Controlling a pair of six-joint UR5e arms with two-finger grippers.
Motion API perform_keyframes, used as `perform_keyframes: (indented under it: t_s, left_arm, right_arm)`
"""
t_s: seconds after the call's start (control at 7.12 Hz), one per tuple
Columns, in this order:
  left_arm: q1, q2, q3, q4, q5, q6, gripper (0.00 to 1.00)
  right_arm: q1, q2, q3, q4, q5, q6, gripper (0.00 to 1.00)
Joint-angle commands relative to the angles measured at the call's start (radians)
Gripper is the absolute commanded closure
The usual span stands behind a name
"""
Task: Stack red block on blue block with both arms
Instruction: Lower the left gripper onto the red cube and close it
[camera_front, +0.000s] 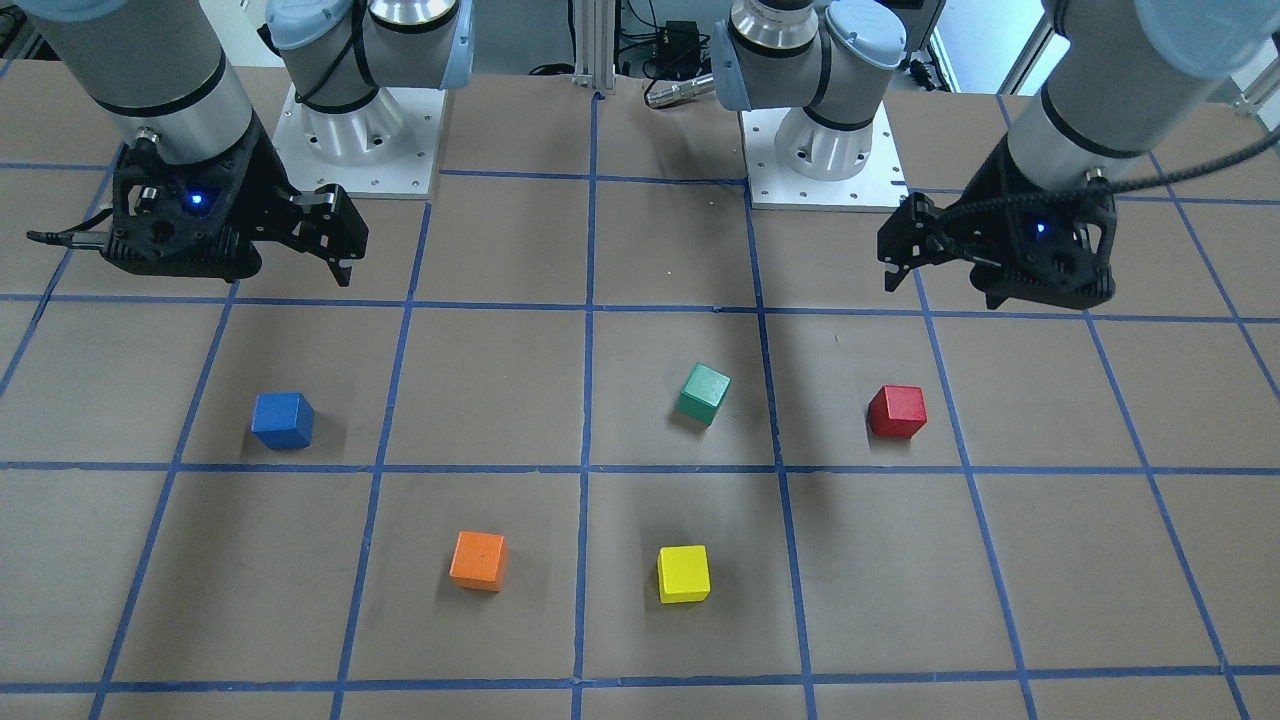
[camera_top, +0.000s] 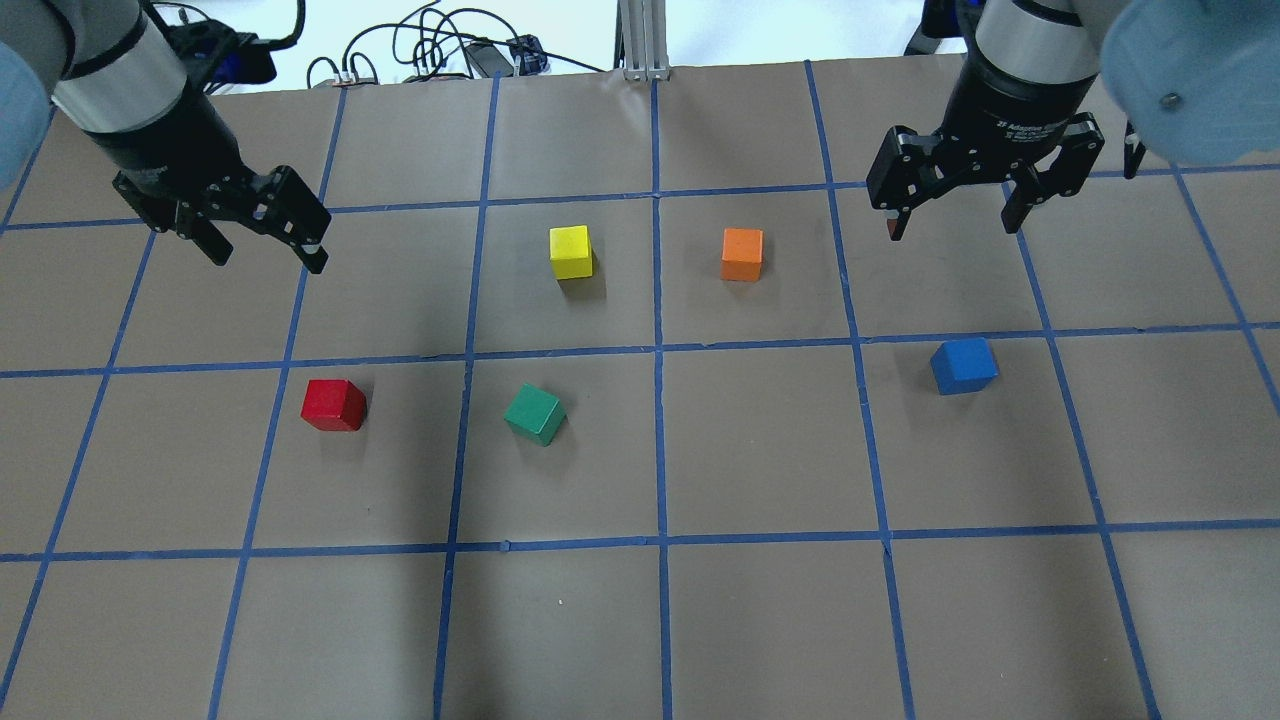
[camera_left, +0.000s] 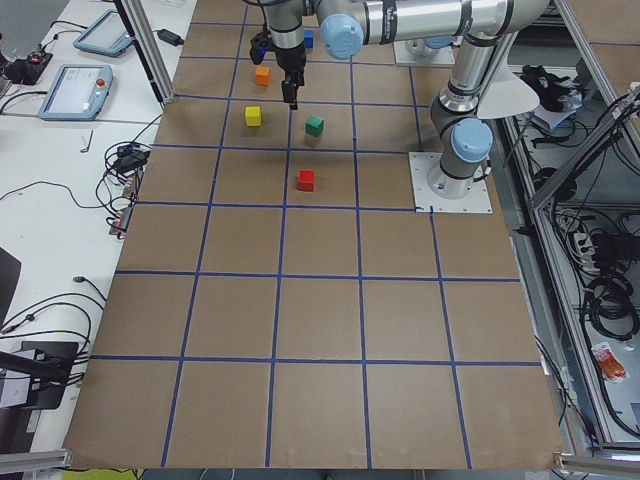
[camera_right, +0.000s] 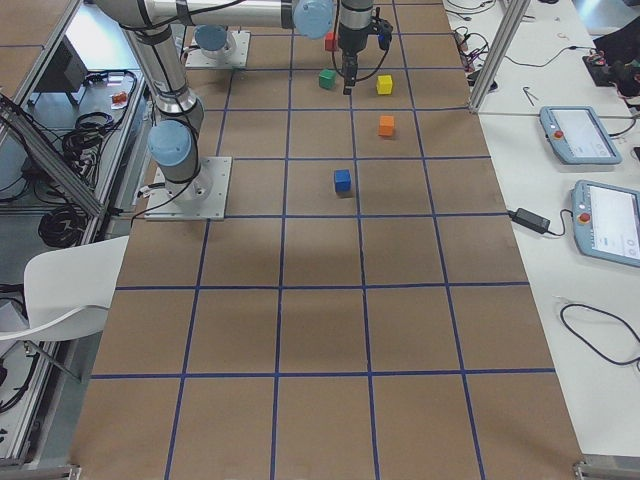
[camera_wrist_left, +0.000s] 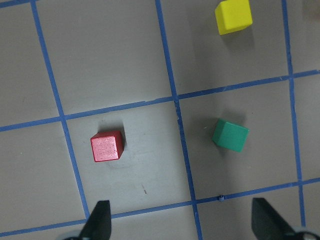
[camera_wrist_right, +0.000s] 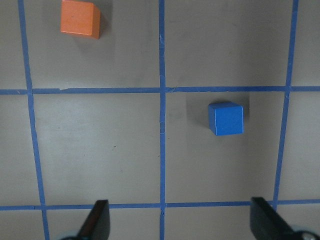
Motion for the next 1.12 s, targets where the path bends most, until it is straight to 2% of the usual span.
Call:
perform_keyframes:
  t_s: [0.0, 0.28, 0.42, 0.7, 0.98]
  left_arm:
    - [0.033, -0.020, -0.201, 0.238, 0.009, 0.058, 0.00]
    - [0.111, -0.051, -0.382, 0.492, 0.009, 0.094, 0.00]
    - [0.144, -0.083, -0.432, 0.574, 0.009, 0.116, 0.00]
    - [0.144, -0.112, -0.530, 0.677, -0.002, 0.121, 0.00]
    - [0.142, -0.163, -0.550, 0.772, -0.003, 0.123, 0.00]
  right_arm:
    - [0.000, 0.002, 0.000, -0.001, -0.001, 0.000, 0.00]
    - [0.000, 0.000, 0.000, -0.001, -0.001, 0.000, 0.00]
    - [0.000, 0.000, 0.000, -0.001, -0.001, 0.000, 0.00]
    - [0.000, 0.002, 0.000, -0.001, 0.001, 0.000, 0.00]
    - [0.000, 0.002, 0.000, -0.001, 0.001, 0.000, 0.00]
